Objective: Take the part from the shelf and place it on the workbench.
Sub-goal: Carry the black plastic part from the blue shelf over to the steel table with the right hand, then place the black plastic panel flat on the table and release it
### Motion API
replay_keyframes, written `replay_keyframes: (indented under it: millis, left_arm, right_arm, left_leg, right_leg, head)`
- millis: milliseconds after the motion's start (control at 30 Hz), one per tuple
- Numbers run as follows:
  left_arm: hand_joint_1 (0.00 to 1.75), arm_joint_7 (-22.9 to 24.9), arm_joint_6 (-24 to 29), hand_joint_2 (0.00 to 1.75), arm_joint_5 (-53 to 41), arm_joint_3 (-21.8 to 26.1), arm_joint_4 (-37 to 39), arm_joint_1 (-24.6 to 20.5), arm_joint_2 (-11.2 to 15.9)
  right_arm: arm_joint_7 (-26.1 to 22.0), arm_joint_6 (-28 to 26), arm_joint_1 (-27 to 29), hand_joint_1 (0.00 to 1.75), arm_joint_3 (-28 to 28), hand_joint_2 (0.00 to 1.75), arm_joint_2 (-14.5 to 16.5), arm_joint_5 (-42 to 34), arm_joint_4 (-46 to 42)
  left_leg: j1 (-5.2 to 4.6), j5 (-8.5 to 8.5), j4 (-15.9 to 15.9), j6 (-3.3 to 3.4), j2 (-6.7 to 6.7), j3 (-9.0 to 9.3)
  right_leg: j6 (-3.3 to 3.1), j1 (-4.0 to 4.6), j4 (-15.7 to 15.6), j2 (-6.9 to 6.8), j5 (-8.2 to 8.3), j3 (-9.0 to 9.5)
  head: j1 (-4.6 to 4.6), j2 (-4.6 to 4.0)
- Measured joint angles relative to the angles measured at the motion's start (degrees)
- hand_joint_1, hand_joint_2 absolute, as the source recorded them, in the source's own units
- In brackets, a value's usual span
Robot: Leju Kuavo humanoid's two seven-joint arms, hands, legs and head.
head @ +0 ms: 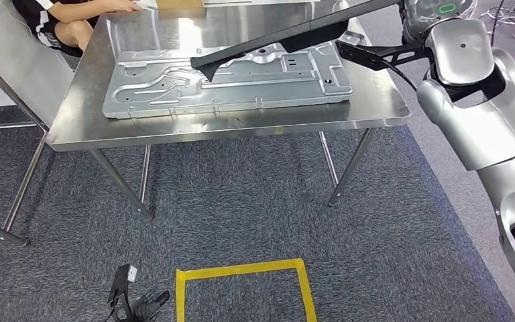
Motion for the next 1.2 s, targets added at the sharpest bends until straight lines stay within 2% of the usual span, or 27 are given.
replay_keyframes:
  millis: [33, 100, 167, 233, 300, 333, 367, 433, 467, 500, 533, 567, 633, 667, 733, 800, 867, 933, 967, 1000, 1033, 1100, 1133, 1167, 1200]
  left_arm:
    - [0.00, 0.00, 0.01, 1.75, 0.00, 0.00, 0.00, -0.01, 0.03]
    - [0.00, 0.00, 0.01, 1.75, -0.01, 0.00, 0.01, -0.06, 0.09]
    - [0.00, 0.03, -0.01, 1.75, -0.02, 0.00, 0.02, -0.06, 0.08]
    - [0.00, 0.04, -0.07, 1.75, -0.07, 0.00, 0.02, -0.01, 0.08]
    - [0.00, -0.01, -0.13, 1.75, -0.16, 0.00, 0.01, -0.09, 0.09]
    - [0.00, -0.04, -0.16, 1.75, -0.21, 0.01, 0.01, -0.16, 0.11]
    - [0.00, -0.05, -0.17, 1.75, -0.29, 0.01, 0.00, -0.19, 0.13]
    - [0.00, -0.07, -0.19, 1.75, -0.40, 0.02, 0.00, -0.15, 0.15]
    - [0.00, -0.07, -0.19, 1.75, -0.44, 0.02, 0.00, -0.13, 0.15]
    - [0.00, -0.07, -0.20, 1.75, -0.44, 0.02, 0.00, -0.11, 0.14]
    - [0.00, -0.07, -0.20, 1.75, -0.44, 0.02, 0.00, -0.11, 0.14]
    - [0.00, -0.07, -0.20, 1.75, -0.44, 0.02, 0.00, -0.12, 0.14]
    - [0.00, -0.07, -0.20, 1.75, -0.44, 0.02, 0.00, -0.16, 0.05]
    - [0.00, -0.06, -0.21, 1.75, -0.44, 0.02, 0.00, -0.18, 0.01]
    - [0.00, -0.04, -0.22, 1.75, -0.44, 0.02, 0.00, -0.18, -0.05]
    - [0.00, -0.05, -0.22, 1.75, -0.44, 0.02, 0.00, -0.16, -0.08]
    - [0.00, -0.07, -0.22, 1.75, -0.45, 0.01, 0.00, -0.23, -0.08]
    - [0.00, -0.07, -0.22, 1.75, -0.49, 0.00, 0.00, -0.18, -0.08]
    - [0.00, -0.07, -0.21, 1.75, -0.50, 0.00, 0.00, -0.12, -0.08]
    - [0.00, -0.07, -0.20, 1.75, -0.50, 0.00, 0.00, -0.09, -0.06]
    - [0.00, -0.07, -0.20, 1.75, -0.50, 0.00, 0.00, -0.07, -0.02]
    - [0.00, -0.07, -0.20, 1.75, -0.50, 0.00, 0.00, -0.08, 0.08]
    - [0.00, -0.07, -0.20, 1.75, -0.50, 0.00, 0.00, -0.09, 0.11]
    - [0.00, -0.05, -0.20, 1.75, -0.50, 0.00, 0.01, -0.08, 0.12]
    - [0.00, -0.06, -0.19, 1.75, -0.50, 0.00, 0.01, -0.06, 0.12]
  right_arm:
    - [-0.02, 0.00, 0.00, 1.75, 0.00, 1.75, 0.01, 0.00, 0.03]
    - [-0.05, 0.00, -0.03, 1.75, -0.01, 1.75, 0.01, 0.01, 0.05]
    - [-0.07, 0.03, -0.07, 1.75, -0.01, 1.75, -0.01, 0.03, 0.13]
    - [-0.17, 0.05, -0.05, 1.75, 0.00, 1.75, -0.01, 0.06, 0.26]
    - [-0.33, 0.05, 0.00, 1.75, 0.00, 1.75, -0.01, 0.09, 0.37]
    - [-0.38, 0.04, 0.01, 1.75, 0.00, 1.75, -0.02, 0.10, 0.42]
    - [-0.40, 0.04, 0.04, 1.75, 0.00, 1.75, -0.04, 0.11, 0.49]
    - [-0.38, 0.04, 0.24, 1.75, 0.00, 1.75, -0.05, 0.13, 0.67]
    - [-0.37, 0.04, 0.38, 1.75, 0.00, 1.75, -0.05, 0.13, 0.76]
    - [-0.36, 0.04, 0.49, 1.75, 0.00, 1.75, -0.05, 0.13, 0.85]
    - [-0.37, 0.04, 0.54, 1.75, 0.00, 1.75, -0.05, 0.14, 0.92]
    - [-0.37, 0.04, 0.52, 1.75, 0.00, 1.75, -0.06, 0.14, 0.95]
    - [-0.38, 0.04, 0.40, 1.75, 0.00, 1.75, -0.07, 0.15, 0.98]
    - [-0.37, 0.03, 0.33, 1.75, 0.00, 1.75, -0.07, 0.15, 0.99]
    - [-0.35, 0.02, 0.21, 1.75, 0.00, 1.75, -0.08, 0.15, 1.01]
    - [-0.36, 0.01, 0.16, 1.75, 0.00, 1.75, -0.07, 0.15, 1.01]
    - [-0.37, -0.03, 0.13, 1.75, 0.00, 1.75, -0.07, 0.15, 1.01]
    - [-0.37, -0.05, 0.14, 1.75, 0.00, 1.75, -0.06, 0.15, 1.04]
    - [-0.36, -0.06, 0.17, 1.75, 0.00, 1.75, -0.06, 0.15, 1.06]
    - [-0.36, -0.07, 0.18, 1.75, 0.00, 1.75, -0.05, 0.15, 1.07]
    - [-0.36, -0.07, 0.19, 1.75, 0.00, 1.75, -0.05, 0.15, 1.07]
    - [-0.36, -0.07, 0.18, 1.75, 0.00, 1.75, -0.05, 0.15, 1.07]
    - [-0.36, -0.07, 0.15, 1.75, 0.00, 1.75, -0.07, 0.15, 1.08]
    - [-0.35, -0.08, 0.12, 1.75, -0.01, 1.75, -0.08, 0.15, 1.10]
    - [-0.34, -0.09, 0.11, 1.75, -0.01, 1.75, -0.10, 0.15, 1.13]
  left_leg:
    - [0.22, 1.65, -2.41, -0.17, 0.03, 1.22]
    - [0.38, 4.42, -9.22, -0.37, 0.05, 4.63]
    - [0.21, 4.93, -12.64, 0.06, 0.00, 6.28]
    - [-0.04, 4.82, -12.82, 0.92, -0.05, 6.24]
    - [-0.04, 5.03, -13.28, 1.80, -0.02, 6.41]
    - [0.00, 5.12, -13.50, 2.20, -0.01, 6.54]
    - [0.00, 5.13, -13.63, 2.52, -0.02, 6.65]
    - [-0.19, 4.98, -13.63, 2.87, -0.07, 6.79]
    - [-0.29, 4.87, -13.61, 2.97, -0.08, 6.91]
    - [-0.36, 4.74, -13.59, 3.03, -0.10, 7.10]
    - [-0.43, 4.56, -13.57, 3.04, -0.11, 7.39]
    - [-0.49, 4.33, -13.56, 3.00, -0.13, 7.75]
    - [-0.62, 4.00, -13.59, 2.75, -0.14, 8.17]
    - [-0.64, 3.95, -13.60, 2.57, -0.13, 8.18]
    - [-0.62, 3.97, -13.73, 2.12, -0.09, 8.09]
    - [-0.61, 3.36, -13.24, 1.57, -0.01, 7.93]
    - [-0.58, 1.07, -9.05, 1.07, 0.06, 6.02]
    - [-0.48, -1.89, -1.48, 0.73, 0.06, 2.09]
    - [-0.42, -2.42, 1.33, 0.59, 0.06, 0.39]
    - [-0.37, -1.92, 2.33, 0.49, 0.07, -0.49]
    - [-0.31, -0.28, 0.97, 0.45, 0.07, -0.18]
    - [-0.20, 3.97, -6.26, 0.51, 0.08, 2.89]
    - [-0.25, 5.14, -9.68, 0.62, 0.04, 4.49]
    - [-0.33, 5.53, -11.74, 0.82, -0.01, 5.45]
    - [-0.47, 5.23, -12.46, 1.06, -0.07, 5.80]
  right_leg:
    - [0.22, -0.15, 0.25, 0.08, -0.17, 0.01]
    - [0.91, -0.31, 1.07, 0.24, -0.74, -0.22]
    - [1.55, -0.21, 1.69, 0.37, -1.04, -0.74]
    - [2.08, -0.24, 1.68, 0.45, -0.95, -0.99]
    - [2.50, -0.45, 2.59, 0.43, -1.79, -1.40]
    - [2.63, -0.49, 4.50, 0.42, -2.97, -2.25]
    - [2.72, -0.51, 7.66, 0.40, -4.64, -3.73]
    - [2.83, -0.43, 15.19, 0.40, -7.54, -7.56]
    - [2.83, -0.39, 17.42, 0.39, -7.83, -8.90]
    - [2.74, -0.36, 17.51, 0.39, -6.98, -9.24]
    - [2.57, -0.30, 15.29, 0.38, -5.10, -8.41]
    - [2.28, -0.24, 11.42, 0.38, -2.70, -6.70]
    - [1.58, 0.19, 4.49, 0.36, 0.27, -3.24]
    - [1.30, 0.44, 2.66, 0.35, 0.62, -2.36]
    - [0.97, 0.76, 1.63, 0.35, 0.33, -1.97]
    - [0.60, 0.37, 0.89, 0.28, 0.38, -1.44]
    - [0.20, -0.01, 0.25, 0.11, 0.43, -0.78]
    - [-0.05, 0.02, 0.30, 0.09, 0.24, -0.62]
    - [-0.10, 0.01, 0.43, 0.14, 0.09, -0.59]
    - [-0.07, -0.03, 0.59, 0.23, -0.11, -0.52]
    - [0.05, -0.09, 0.81, 0.35, -0.38, -0.40]
    - [0.48, -0.23, 1.33, 0.53, -1.07, -0.10]
    - [0.76, -0.16, 1.70, 0.61, -1.39, -0.12]
    - [1.05, -0.08, 1.92, 0.69, -1.57, -0.24]
    - [1.32, 0.00, 2.01, 0.77, -1.62, -0.42]
  head:
    - [0.00, 0.00]
    - [-0.01, 0.00]
    - [0.05, 0.01]
    - [0.09, 0.01]
    - [0.08, 0.01]
    - [0.07, 0.01]
    - [0.08, 0.00]
    - [0.08, 0.00]
    - [0.08, 0.00]
    - [0.08, 0.00]
    - [0.08, 0.00]
    - [0.08, 0.00]
    - [0.04, 0.01]
    - [0.01, 0.01]
    - [0.01, 0.02]
    - [0.00, 0.01]
    - [-0.01, 0.01]
    - [-0.02, 0.00]
    - [-0.03, 0.00]
    - [-0.03, 0.00]
    - [-0.03, 0.00]
    - [-0.02, 0.00]
    - [-0.01, 0.01]
    - [0.00, 0.01]
    - [0.01, 0.02]
